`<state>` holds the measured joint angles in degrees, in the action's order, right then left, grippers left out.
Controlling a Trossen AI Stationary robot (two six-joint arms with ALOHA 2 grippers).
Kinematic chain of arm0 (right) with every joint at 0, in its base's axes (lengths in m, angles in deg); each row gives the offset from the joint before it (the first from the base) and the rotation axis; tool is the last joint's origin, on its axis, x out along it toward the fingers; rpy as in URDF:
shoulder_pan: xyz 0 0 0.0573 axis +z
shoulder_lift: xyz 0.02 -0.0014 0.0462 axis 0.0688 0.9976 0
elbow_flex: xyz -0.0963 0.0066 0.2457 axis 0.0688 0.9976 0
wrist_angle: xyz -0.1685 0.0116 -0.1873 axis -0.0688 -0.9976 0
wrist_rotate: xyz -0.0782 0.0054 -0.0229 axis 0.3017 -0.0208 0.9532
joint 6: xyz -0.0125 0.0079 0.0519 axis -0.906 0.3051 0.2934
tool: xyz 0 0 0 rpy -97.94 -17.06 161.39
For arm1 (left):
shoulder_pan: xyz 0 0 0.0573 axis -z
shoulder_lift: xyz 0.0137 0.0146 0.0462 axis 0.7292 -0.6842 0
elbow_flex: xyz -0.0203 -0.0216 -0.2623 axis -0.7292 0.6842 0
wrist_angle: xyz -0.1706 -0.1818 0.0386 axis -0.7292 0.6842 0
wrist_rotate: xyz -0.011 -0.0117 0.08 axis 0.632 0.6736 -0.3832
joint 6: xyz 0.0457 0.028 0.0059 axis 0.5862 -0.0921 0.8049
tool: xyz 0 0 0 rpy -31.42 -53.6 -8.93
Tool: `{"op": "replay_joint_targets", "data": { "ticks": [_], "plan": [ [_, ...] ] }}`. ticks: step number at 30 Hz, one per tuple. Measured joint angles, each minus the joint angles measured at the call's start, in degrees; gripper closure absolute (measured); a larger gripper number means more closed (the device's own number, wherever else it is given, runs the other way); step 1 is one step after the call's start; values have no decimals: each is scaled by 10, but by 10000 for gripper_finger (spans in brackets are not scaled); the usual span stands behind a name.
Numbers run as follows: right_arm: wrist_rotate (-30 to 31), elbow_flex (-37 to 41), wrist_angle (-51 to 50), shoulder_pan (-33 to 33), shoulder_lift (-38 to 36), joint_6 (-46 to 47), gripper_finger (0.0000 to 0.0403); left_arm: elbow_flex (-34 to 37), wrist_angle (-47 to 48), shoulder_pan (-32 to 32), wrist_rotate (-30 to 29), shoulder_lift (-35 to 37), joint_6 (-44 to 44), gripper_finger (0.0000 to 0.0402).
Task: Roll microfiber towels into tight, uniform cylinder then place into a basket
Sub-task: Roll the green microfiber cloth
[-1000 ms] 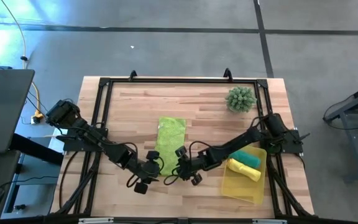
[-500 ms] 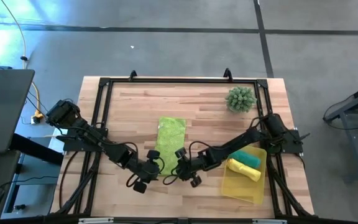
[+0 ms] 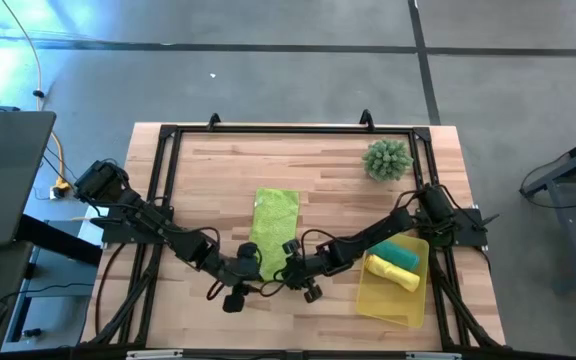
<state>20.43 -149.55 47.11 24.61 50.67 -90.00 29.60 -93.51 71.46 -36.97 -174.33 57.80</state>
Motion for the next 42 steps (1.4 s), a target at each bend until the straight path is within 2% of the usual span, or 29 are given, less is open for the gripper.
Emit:
{"op": "replay_joint_targets", "data": {
  "ticks": [5, 13, 22, 26, 30, 35, 39, 42],
  "plan": [
    [0, 0, -2, 0, 0, 20, 258, 0, -63, 0, 7, 0, -38, 279],
    [0, -1, -18, 1, -5, 24, 258, 0, -162, -2, 7, 0, -41, 279],
    [2, 0, -27, 19, -62, 34, 258, 0, -173, -1, 63, 0, -40, 279],
    [6, 0, -33, 24, -46, 33, 258, 0, -131, -2, 74, 0, 37, 279],
    [25, 2, -47, 23, -24, 10, 258, 0, -2, -3, 70, 0, 120, 279],
    [27, 1, -42, 23, -13, -56, 258, 1, 117, 0, 22, -13, 272, 279],
    [25, 0, -40, 21, -11, -66, 258, 1, 132, -2, -25, -33, 370, 279],
    [25, 0, -40, 21, -11, -57, 258, 2, 132, -3, -52, -50, 408, 279]
  ]
}}
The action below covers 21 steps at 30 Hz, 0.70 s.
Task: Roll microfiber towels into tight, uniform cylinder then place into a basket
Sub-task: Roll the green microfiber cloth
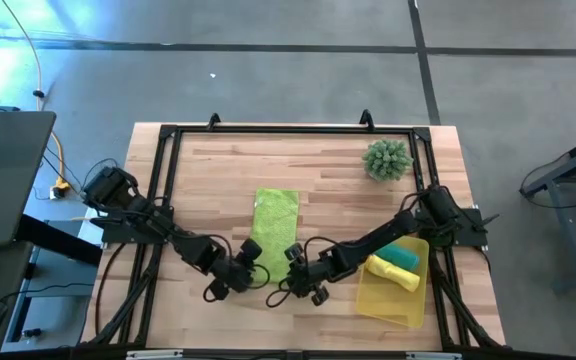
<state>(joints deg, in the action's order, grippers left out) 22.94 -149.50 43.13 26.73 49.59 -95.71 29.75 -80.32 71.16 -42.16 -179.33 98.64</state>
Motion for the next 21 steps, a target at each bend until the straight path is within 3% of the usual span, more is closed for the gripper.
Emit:
{"op": "replay_joint_targets", "data": {
  "ticks": [5, 9, 14, 21],
  "plan": [
    [0, 0, 0, 0, 0, 13, 260, -2, 11, 1, -10, -13, -1, 279],
    [-5, 0, -1, -5, 0, 43, 276, -3, 15, 0, 14, -16, -72, 279],
    [-11, 0, -1, -9, 1, 77, 327, -2, 15, -3, 77, -17, -170, 279],
    [-6, 0, -2, -10, 2, 104, 398, -1, -20, -3, 91, -20, -258, 279]
  ]
}}
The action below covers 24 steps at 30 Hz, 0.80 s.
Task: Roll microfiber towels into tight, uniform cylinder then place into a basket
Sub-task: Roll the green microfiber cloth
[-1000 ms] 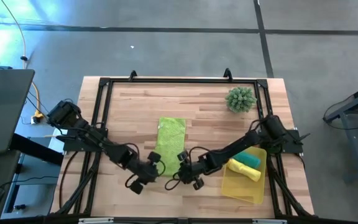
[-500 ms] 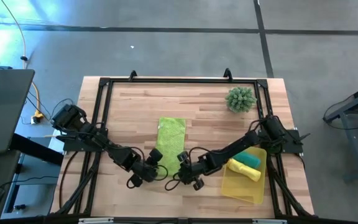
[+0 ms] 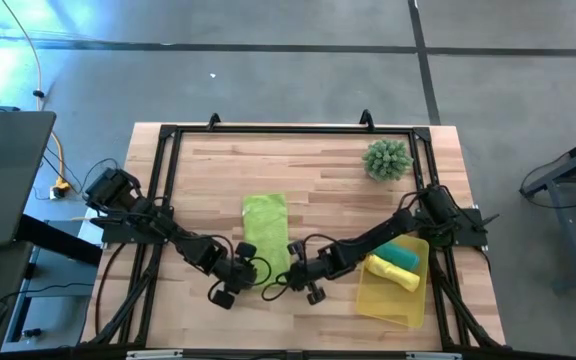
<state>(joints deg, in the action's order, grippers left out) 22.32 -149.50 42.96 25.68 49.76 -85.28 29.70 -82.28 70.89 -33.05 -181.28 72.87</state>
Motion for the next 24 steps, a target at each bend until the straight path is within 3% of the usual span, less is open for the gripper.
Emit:
{"op": "replay_joint_targets", "data": {
  "ticks": [5, 12, 15, 24],
  "plan": [
    [16, 0, -8, 5, -2, -29, 379, 1, -11, 0, 3, -1, -5, 279],
    [23, 0, -17, 26, -25, -32, 297, 3, -9, 0, 2, 0, -10, 279],
    [22, 0, -18, 34, -21, -79, 269, 3, -8, 0, 0, 0, -11, 279],
    [27, -2, 14, 28, 7, -184, 257, 3, -13, 0, -18, 0, -21, 279]
  ]
}}
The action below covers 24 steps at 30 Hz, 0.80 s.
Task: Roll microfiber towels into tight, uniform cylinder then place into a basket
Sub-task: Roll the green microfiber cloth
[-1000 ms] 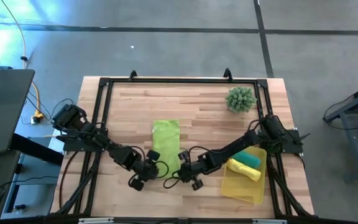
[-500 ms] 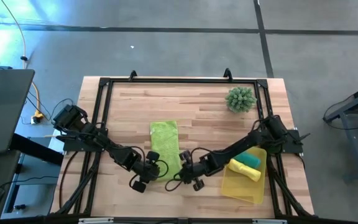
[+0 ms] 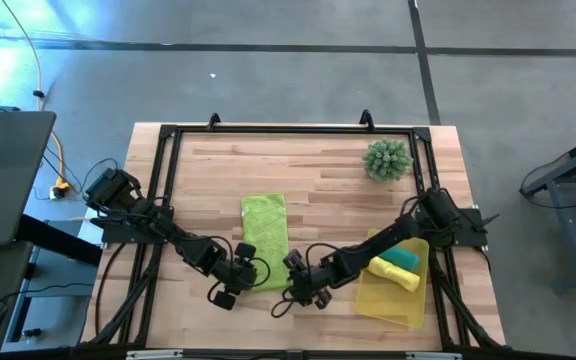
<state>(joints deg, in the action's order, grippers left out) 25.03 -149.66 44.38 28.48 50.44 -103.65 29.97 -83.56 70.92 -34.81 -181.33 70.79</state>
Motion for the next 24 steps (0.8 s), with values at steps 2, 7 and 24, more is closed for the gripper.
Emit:
{"op": "replay_joint_targets", "data": {
  "ticks": [2, 7, 24],
  "plan": [
    [9, 0, 7, -1, 1, 0, 256, 0, 0, 0, 1, 0, -4, 279],
    [18, 0, 23, -7, 6, -25, 258, 0, -1, 0, 2, 0, -1, 279],
    [-16, 1, 13, -11, 10, 121, 393, -48, 37, 41, -42, 0, 1, 279]
  ]
}}
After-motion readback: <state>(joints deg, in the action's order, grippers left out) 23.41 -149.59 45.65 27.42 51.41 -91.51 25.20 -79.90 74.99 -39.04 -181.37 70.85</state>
